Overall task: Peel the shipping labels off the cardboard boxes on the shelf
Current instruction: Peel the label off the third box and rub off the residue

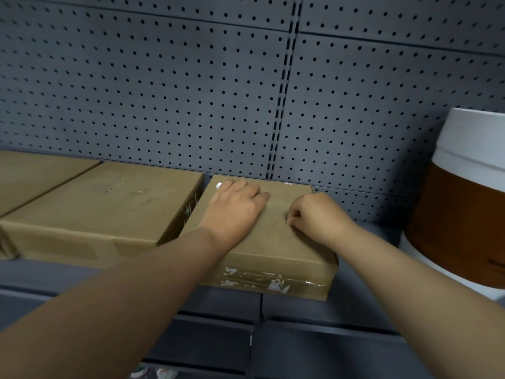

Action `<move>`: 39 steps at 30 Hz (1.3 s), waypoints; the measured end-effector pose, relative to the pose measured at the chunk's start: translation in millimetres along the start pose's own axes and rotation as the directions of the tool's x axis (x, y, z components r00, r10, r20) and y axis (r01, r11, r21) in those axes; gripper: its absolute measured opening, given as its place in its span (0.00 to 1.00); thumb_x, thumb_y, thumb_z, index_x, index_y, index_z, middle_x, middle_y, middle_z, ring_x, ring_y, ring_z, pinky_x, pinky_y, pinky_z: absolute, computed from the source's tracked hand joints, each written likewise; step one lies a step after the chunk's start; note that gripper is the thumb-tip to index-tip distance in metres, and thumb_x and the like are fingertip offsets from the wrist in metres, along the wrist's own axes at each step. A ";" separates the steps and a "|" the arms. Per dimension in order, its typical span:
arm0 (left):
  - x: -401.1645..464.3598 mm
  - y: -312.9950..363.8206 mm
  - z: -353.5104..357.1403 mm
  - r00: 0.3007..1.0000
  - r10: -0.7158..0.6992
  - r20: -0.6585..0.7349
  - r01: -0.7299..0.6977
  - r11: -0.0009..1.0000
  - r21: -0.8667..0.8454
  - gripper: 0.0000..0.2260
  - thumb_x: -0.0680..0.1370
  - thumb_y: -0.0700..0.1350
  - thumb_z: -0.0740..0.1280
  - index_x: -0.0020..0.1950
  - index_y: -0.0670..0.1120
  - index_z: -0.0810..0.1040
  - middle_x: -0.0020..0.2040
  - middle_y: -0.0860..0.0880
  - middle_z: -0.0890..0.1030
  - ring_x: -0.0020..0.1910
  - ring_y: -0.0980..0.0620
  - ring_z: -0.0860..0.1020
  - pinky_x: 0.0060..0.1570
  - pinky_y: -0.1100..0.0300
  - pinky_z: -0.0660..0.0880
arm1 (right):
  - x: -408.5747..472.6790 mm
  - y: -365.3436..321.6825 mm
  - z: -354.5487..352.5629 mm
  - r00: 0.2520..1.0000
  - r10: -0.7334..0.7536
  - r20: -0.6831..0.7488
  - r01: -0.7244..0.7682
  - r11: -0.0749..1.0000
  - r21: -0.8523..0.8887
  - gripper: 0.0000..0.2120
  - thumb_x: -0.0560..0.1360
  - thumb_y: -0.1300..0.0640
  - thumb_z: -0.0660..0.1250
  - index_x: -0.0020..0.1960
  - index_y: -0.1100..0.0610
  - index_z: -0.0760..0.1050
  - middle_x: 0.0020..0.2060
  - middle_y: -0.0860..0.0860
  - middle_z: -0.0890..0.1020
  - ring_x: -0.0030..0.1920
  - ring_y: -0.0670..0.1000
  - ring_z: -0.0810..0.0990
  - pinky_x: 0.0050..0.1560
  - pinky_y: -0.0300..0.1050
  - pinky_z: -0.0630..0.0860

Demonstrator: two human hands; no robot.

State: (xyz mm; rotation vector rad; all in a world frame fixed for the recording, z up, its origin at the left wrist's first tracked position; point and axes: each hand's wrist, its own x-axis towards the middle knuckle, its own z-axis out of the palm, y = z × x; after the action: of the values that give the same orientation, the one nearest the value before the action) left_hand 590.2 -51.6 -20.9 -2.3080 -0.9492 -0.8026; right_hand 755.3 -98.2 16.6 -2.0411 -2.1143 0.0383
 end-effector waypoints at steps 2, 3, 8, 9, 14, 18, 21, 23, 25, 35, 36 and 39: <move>0.1 -0.2 0.4 1.000 -0.005 0.000 0.005 1.000 -0.002 0.16 0.65 0.38 0.76 0.53 0.44 0.82 0.41 0.46 0.81 0.41 0.43 0.79 0.45 0.52 0.77 | -2.2 2.7 -5.8 1.000 0.027 0.015 -0.029 0.993 0.116 0.07 0.74 0.57 0.66 0.47 0.58 0.82 0.49 0.52 0.84 0.47 0.50 0.79 0.48 0.39 0.73; 0.1 -0.3 0.7 1.000 -0.008 -0.002 0.008 1.000 -0.004 0.16 0.65 0.38 0.76 0.52 0.44 0.82 0.41 0.46 0.81 0.41 0.43 0.79 0.45 0.52 0.77 | -3.9 3.7 -8.2 0.999 0.022 0.023 -0.025 0.988 0.152 0.07 0.74 0.57 0.67 0.47 0.58 0.82 0.48 0.52 0.84 0.45 0.47 0.78 0.42 0.37 0.71; 0.0 -1.0 1.4 1.000 -0.016 -0.013 0.016 1.000 -0.018 0.16 0.66 0.37 0.76 0.53 0.44 0.82 0.41 0.46 0.81 0.41 0.43 0.79 0.44 0.51 0.77 | -8.6 3.8 -7.7 1.000 -0.024 0.006 0.023 0.991 0.130 0.06 0.74 0.56 0.67 0.46 0.56 0.82 0.47 0.51 0.85 0.47 0.49 0.80 0.42 0.36 0.68; -0.2 -1.0 1.8 1.000 -0.017 -0.014 0.017 1.000 -0.017 0.16 0.66 0.38 0.76 0.53 0.44 0.82 0.41 0.46 0.81 0.41 0.43 0.79 0.44 0.51 0.77 | -9.0 4.7 -6.1 1.000 -0.015 -0.010 0.017 0.990 0.139 0.06 0.74 0.56 0.67 0.46 0.56 0.82 0.47 0.51 0.85 0.48 0.49 0.81 0.45 0.36 0.69; -0.1 -1.1 2.2 1.000 -0.008 -0.018 0.008 1.000 -0.030 0.17 0.66 0.37 0.75 0.54 0.44 0.81 0.42 0.45 0.81 0.42 0.43 0.79 0.45 0.50 0.77 | -13.0 7.6 9.9 0.989 -0.028 -0.142 0.054 0.981 0.188 0.06 0.73 0.57 0.66 0.44 0.59 0.81 0.45 0.52 0.84 0.46 0.50 0.80 0.51 0.43 0.74; -0.3 -0.8 2.1 0.999 -0.027 -0.032 0.026 0.999 -0.029 0.17 0.66 0.38 0.76 0.53 0.44 0.81 0.42 0.46 0.81 0.42 0.44 0.79 0.45 0.51 0.77 | -12.7 9.9 19.0 0.977 -0.008 -0.215 0.061 0.969 0.240 0.06 0.74 0.58 0.66 0.45 0.60 0.80 0.44 0.54 0.82 0.45 0.50 0.77 0.47 0.42 0.71; -0.7 -0.8 2.4 0.998 -0.034 -0.046 0.032 0.999 -0.033 0.14 0.67 0.38 0.75 0.52 0.44 0.81 0.42 0.46 0.81 0.42 0.44 0.79 0.44 0.52 0.76 | -11.3 10.0 20.8 0.976 -0.021 -0.216 0.072 0.970 0.232 0.06 0.74 0.58 0.66 0.45 0.61 0.79 0.45 0.54 0.82 0.46 0.51 0.77 0.48 0.42 0.71; -0.5 -0.3 1.1 0.997 -0.043 -0.058 0.041 0.999 -0.035 0.10 0.69 0.39 0.74 0.49 0.44 0.82 0.41 0.46 0.81 0.41 0.44 0.78 0.42 0.52 0.76 | -11.4 10.3 22.1 0.975 -0.024 -0.222 0.076 0.970 0.231 0.06 0.74 0.59 0.65 0.45 0.61 0.79 0.45 0.55 0.82 0.46 0.52 0.77 0.47 0.42 0.70; -0.2 0.1 0.3 0.996 -0.046 -0.073 0.043 0.998 -0.044 0.07 0.71 0.40 0.72 0.48 0.44 0.82 0.40 0.46 0.81 0.40 0.45 0.78 0.42 0.52 0.76 | -11.7 11.1 23.0 0.974 -0.022 -0.225 0.076 0.969 0.236 0.06 0.74 0.59 0.65 0.45 0.61 0.79 0.45 0.54 0.82 0.46 0.51 0.77 0.47 0.40 0.69; -0.2 0.6 -1.2 0.997 -0.050 -0.060 0.047 0.998 -0.044 0.04 0.73 0.41 0.70 0.46 0.44 0.81 0.40 0.47 0.81 0.39 0.45 0.78 0.42 0.51 0.77 | -12.3 11.4 23.4 0.966 0.002 -0.258 0.071 0.959 0.273 0.07 0.75 0.59 0.63 0.46 0.61 0.78 0.47 0.54 0.82 0.47 0.51 0.77 0.43 0.37 0.65; 0.1 0.7 -2.0 0.997 -0.051 -0.054 0.048 0.998 -0.044 0.04 0.73 0.42 0.69 0.47 0.45 0.82 0.40 0.47 0.81 0.39 0.46 0.78 0.42 0.51 0.77 | -12.1 11.4 23.7 0.966 0.007 -0.258 0.066 0.960 0.271 0.07 0.75 0.59 0.63 0.46 0.61 0.78 0.47 0.55 0.82 0.48 0.51 0.77 0.45 0.38 0.66; -0.3 1.0 -4.3 0.998 -0.049 -0.045 0.047 0.998 -0.050 0.05 0.73 0.43 0.69 0.48 0.45 0.82 0.40 0.47 0.81 0.40 0.46 0.79 0.42 0.52 0.77 | -12.0 11.4 24.1 0.968 0.020 -0.251 0.051 0.961 0.271 0.07 0.76 0.58 0.62 0.46 0.60 0.78 0.47 0.55 0.81 0.49 0.52 0.77 0.47 0.41 0.68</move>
State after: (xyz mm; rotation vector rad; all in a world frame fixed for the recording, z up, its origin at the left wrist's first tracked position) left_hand 589.4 -55.1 -18.4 -2.3049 -0.9785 -0.9049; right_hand 762.9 -106.7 -10.4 -1.7656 -1.8543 0.0636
